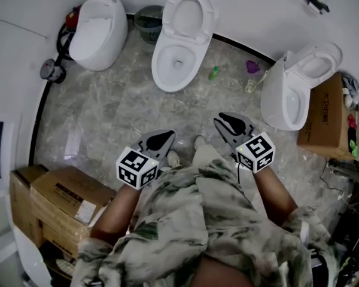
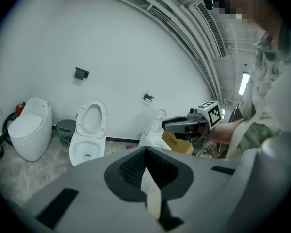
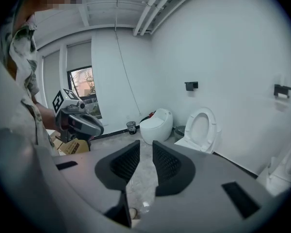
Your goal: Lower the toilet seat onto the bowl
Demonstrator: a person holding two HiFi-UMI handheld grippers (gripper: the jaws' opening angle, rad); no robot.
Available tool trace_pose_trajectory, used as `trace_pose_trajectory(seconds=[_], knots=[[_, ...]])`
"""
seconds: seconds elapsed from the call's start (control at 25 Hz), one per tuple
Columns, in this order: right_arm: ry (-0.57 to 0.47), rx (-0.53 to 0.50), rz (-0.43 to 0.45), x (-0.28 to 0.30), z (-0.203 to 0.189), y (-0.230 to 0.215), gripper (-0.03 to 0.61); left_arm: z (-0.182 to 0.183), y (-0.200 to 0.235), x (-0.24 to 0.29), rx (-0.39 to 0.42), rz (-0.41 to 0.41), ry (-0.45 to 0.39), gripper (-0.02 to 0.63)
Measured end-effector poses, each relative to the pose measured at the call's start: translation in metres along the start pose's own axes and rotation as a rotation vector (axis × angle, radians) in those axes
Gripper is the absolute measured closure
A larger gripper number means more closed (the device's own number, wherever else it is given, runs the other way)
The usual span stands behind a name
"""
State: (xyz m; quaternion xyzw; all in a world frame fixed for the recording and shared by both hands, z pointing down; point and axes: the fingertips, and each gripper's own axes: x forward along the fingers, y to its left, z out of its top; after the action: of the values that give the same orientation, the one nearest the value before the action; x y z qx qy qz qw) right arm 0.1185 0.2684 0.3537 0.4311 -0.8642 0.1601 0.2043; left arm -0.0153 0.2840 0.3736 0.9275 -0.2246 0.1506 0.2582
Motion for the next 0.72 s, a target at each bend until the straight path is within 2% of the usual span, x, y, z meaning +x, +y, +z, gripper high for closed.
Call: trace_pose_trajectory(seconds=[0.12, 0.24, 0.48, 0.72], knots=[[0.020, -0.010, 0.003, 0.022, 0.011, -0.018, 0.480, 0.014, 0.019, 0.003, -0.026, 0.006, -0.017, 0.591], [0.022, -0.017, 0.017, 0.047, 0.023, -0.040, 0.483, 0.030, 0.041, 0.008, -0.018, 0.034, -0.023, 0.591], [0.021, -0.039, 0.068, 0.118, 0.052, -0.081, 0.483, 0.059, 0.107, 0.012, -0.021, 0.137, -0.040, 0.591], [0.027, -0.082, 0.089, 0.185, 0.089, -0.153, 0.483, 0.092, 0.163, 0.037, -0.052, 0.200, -0.026, 0.591]])
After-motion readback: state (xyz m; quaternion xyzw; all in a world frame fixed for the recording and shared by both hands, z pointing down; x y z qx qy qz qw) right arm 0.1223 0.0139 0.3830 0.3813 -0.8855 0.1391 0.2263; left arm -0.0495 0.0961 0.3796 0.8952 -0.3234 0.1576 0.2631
